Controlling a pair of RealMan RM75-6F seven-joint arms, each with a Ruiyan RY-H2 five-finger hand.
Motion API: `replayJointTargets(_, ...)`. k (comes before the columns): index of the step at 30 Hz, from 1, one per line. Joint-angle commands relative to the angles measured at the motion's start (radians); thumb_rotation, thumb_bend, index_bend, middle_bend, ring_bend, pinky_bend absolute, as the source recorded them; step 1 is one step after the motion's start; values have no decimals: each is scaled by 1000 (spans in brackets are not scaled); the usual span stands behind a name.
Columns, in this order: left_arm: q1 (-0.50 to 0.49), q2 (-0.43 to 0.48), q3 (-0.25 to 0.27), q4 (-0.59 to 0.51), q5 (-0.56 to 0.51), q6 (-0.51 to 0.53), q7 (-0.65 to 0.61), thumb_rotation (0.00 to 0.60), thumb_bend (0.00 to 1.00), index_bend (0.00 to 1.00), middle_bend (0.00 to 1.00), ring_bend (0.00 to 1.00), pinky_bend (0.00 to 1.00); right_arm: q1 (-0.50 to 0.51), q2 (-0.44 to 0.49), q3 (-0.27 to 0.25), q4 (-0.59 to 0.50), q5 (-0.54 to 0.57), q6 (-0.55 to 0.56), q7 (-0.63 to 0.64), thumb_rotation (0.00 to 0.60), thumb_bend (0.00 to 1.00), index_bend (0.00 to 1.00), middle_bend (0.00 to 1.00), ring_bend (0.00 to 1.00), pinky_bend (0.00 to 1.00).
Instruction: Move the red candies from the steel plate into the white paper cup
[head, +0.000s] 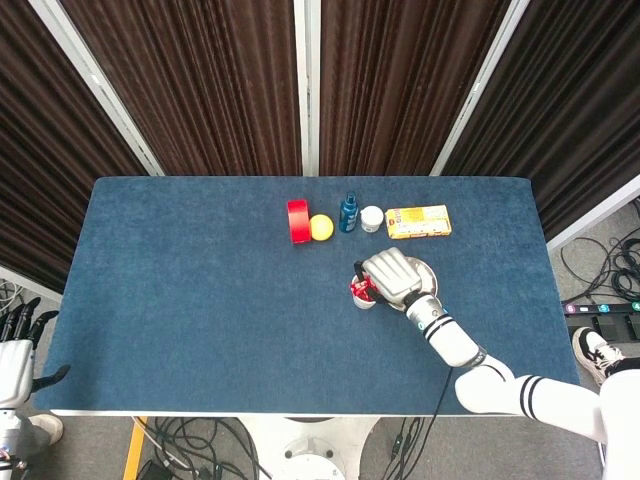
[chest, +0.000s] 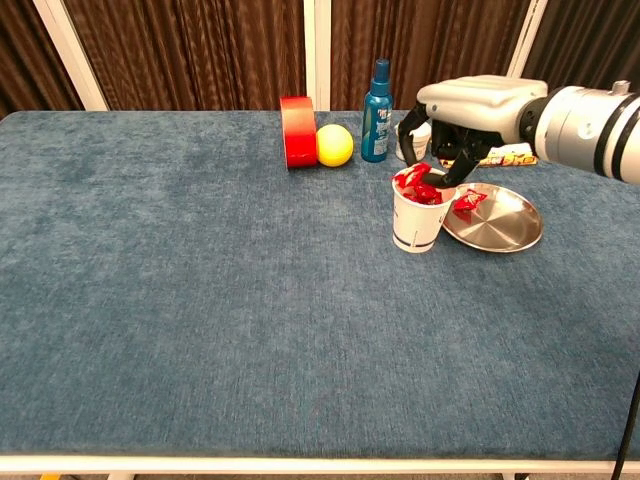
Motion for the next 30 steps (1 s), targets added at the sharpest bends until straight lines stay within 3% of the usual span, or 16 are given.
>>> replayJointTargets(1,-1,-2,-1,4,-1,-2,-5,600,0,259,153,92,127,6,-1,-3,-1,11,-3,-12,600,274,445,980,936,1000)
replayJointTargets(5,-2,-5,-2,9,-1,-2,-7,600,0,259,153,92,127,-2,19,-4,-19,16,19,-21,600,147,410,979,936,1000)
replayJointTargets(13,-3,-6,-3,10,3,-1,-8,600,0,259,153,92,127,-38,68,11,3,67,60,-1,600,130,405,979,936,1000)
replayJointTargets(21,-9,-5,-2,3,5,-8,2,600,0,259,153,92,127,-38,10,-28,173,151,-16,-32,600,170,442,979,936,1000)
replayJointTargets(30,-8,2,-1,-14,0,-7,20,600,0,259,153,92,127,-14,-109,-37,361,153,-91,-5,600,184,448,979,936,1000)
